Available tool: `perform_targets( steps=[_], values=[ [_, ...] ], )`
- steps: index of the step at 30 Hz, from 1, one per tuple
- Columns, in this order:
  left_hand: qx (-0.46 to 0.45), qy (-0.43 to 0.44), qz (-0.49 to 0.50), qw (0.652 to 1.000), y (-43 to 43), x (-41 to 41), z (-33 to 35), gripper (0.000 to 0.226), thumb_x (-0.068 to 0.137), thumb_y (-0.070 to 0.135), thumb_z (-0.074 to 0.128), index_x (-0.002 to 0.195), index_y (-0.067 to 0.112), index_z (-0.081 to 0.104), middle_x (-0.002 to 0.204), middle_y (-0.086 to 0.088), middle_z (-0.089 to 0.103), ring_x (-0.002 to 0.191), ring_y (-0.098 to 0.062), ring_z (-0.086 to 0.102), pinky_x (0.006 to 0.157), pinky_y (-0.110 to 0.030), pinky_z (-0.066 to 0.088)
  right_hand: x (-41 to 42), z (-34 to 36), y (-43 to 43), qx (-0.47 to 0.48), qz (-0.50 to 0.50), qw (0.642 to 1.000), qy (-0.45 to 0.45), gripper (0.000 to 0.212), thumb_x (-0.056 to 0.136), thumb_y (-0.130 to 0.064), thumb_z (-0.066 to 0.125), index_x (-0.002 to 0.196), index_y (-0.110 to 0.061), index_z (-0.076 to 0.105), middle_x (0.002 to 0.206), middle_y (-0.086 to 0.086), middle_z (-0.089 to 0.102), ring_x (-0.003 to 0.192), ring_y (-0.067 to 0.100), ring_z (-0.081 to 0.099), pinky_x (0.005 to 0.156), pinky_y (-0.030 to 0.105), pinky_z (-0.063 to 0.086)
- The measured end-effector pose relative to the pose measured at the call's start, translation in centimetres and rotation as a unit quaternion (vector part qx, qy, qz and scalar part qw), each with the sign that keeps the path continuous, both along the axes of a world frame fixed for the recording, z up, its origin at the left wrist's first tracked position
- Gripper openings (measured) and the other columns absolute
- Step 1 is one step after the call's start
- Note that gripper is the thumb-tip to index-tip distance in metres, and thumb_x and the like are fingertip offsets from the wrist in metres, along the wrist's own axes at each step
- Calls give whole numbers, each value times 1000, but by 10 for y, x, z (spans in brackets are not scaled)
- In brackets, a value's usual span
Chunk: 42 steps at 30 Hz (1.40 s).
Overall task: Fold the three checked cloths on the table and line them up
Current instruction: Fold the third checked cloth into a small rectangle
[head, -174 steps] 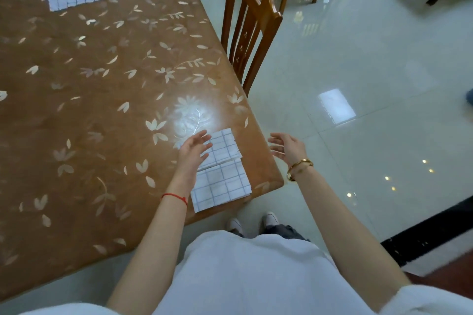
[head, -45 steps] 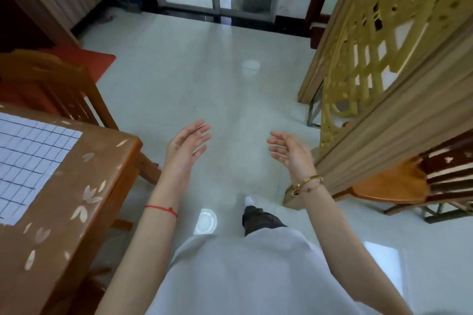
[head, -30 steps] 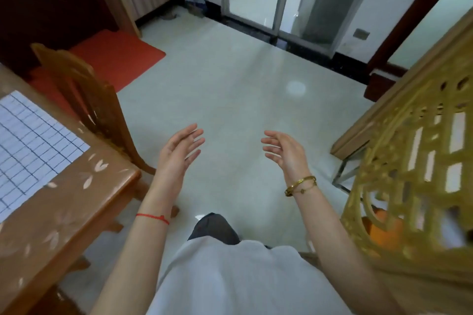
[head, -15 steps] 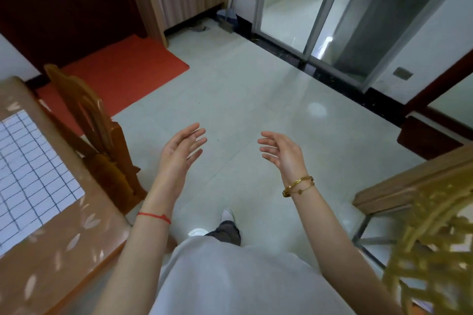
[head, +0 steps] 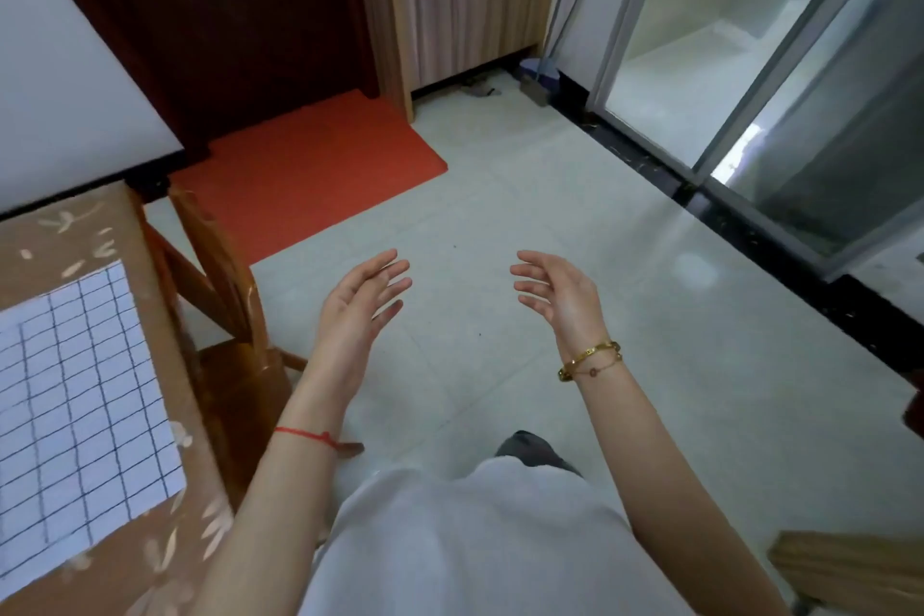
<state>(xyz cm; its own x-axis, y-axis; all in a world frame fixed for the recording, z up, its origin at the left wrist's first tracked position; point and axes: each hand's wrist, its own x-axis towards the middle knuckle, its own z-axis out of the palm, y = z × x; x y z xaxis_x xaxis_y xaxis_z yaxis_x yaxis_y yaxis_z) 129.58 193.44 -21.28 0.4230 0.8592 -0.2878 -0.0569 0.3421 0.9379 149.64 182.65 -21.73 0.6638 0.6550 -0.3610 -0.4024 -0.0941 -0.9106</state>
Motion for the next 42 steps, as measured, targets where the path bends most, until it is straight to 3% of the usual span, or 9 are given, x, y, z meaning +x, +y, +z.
perform_targets(
  steps=[10,13,16,24,31,42],
  values=[
    [21,-15,132,991,96,17,-6,29,104,13,39,124,17,59,132,-10,62,121,-24,60,105,-38,44,46,-9,167,-6,160,987,-5,24,96,-18,50,103,-8,71,92,6,72,81,17,65,75,27,53],
    [17,-6,211,977,127,30,-1,28,104,16,44,126,16,62,126,-5,67,118,-22,63,101,-36,47,62,-6,224,-11,222,975,-9,24,95,-19,51,103,-9,71,92,5,72,82,17,65,76,27,54],
    [18,3,293,956,158,44,8,25,102,18,50,121,19,66,117,1,72,111,-16,67,96,-33,50,73,0,285,-9,284,959,-20,23,96,-19,51,103,-9,71,91,5,73,82,17,65,73,25,54],
    [12,0,466,885,189,50,21,28,102,17,49,125,19,64,121,1,71,111,-12,68,96,-29,52,56,6,403,3,459,888,-31,22,97,-20,51,98,-12,72,90,4,73,78,15,65,72,25,53],
    [-20,0,590,808,183,36,27,26,102,21,49,121,22,66,119,4,72,113,-11,66,106,-41,46,9,-1,451,-2,578,816,-24,23,97,-21,51,99,-13,72,91,4,73,80,16,65,71,25,52],
    [-7,16,695,719,180,-7,21,31,104,16,44,129,18,61,120,3,71,112,-12,67,105,-36,48,-68,0,481,8,686,726,-38,25,100,-20,47,96,-13,70,90,4,71,78,14,63,73,24,53]
  ],
)
